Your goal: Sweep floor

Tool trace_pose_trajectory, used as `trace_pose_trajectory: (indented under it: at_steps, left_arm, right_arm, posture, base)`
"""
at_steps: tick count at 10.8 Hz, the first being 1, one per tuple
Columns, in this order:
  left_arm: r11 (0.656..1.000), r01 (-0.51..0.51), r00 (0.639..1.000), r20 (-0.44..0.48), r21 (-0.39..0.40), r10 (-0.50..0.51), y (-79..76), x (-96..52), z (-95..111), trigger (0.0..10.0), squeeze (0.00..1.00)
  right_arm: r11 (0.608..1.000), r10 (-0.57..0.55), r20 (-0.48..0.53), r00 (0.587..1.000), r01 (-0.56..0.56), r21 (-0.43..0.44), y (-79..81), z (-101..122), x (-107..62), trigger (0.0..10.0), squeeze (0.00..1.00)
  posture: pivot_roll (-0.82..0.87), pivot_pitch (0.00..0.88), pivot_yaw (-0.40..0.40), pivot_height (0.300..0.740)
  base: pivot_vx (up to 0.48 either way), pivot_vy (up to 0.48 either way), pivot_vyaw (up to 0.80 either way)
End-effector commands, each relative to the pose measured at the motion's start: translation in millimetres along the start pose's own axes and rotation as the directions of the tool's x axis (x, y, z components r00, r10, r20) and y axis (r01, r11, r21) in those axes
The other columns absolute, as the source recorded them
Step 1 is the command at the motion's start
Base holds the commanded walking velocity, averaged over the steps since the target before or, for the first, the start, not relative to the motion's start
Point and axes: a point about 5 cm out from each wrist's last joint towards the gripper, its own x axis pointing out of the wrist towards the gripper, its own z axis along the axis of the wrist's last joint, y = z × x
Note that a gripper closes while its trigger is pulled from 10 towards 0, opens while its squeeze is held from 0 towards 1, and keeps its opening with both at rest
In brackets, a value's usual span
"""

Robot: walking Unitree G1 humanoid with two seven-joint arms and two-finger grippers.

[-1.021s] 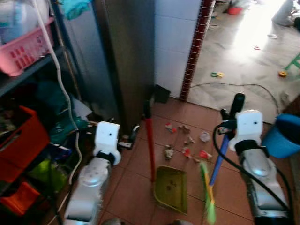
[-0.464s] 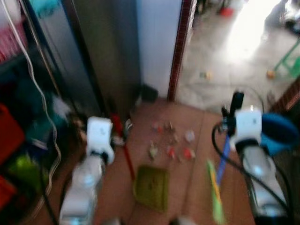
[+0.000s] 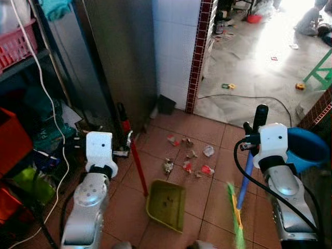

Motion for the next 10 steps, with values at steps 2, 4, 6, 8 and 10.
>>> trace_pose_trajectory:
  at_steps: [2,4,6,8,10]
  left_arm:
    - [1.0,-0.028,1.0,-0.01,0.01,0.028,9.4,8.5,-1,10.0,0.0]
    - [0.998,-0.06,0.996,-0.057,0.033,0.062,20.2,17.0,-13,10.0,0.0]
    - [0.998,-0.055,0.995,-0.083,0.026,0.057,21.2,21.3,-23,10.0,0.0]
    - [0.997,-0.058,0.996,-0.058,0.059,0.062,21.7,27.6,-25,10.0,0.0]
    - [0.999,-0.024,1.0,0.006,0.031,0.024,21.2,34.5,-23,10.0,0.0]
  right_arm:
    - [1.0,0.007,0.059,0.998,-0.007,-0.007,-0.1,12,0.6,10.0,0.0]
    - [1.0,0.009,0.043,0.999,-0.008,-0.011,-1.4,10,-5.6,10.0,0.0]
    - [1.0,0.013,0.02,1.0,-0.012,-0.011,-2.3,9,-13.3,10.0,0.0]
    - [0.999,0.031,0.006,0.999,-0.031,-0.017,-2.7,10,-20.5,10.0,0.0]
    - [0.999,0.015,-0.004,1.0,-0.016,-0.034,-10.5,11,-24.5,10.0,0.0]
  posture:
    - [-0.01,0.026,-0.004,0.74]
    - [-0.03,0.051,-0.01,0.74]
    - [-0.03,0.088,-0.028,0.74]
    - [-0.05,0.124,-0.038,0.74]
    - [-0.09,0.142,-0.032,0.74]
  base:
    - [0.0,0.0,0.0]
    - [0.0,0.0,0.0]
    - [0.0,0.0,0.0]
    - [0.0,0.0,0.0]
    - [0.0,0.0,0.0]
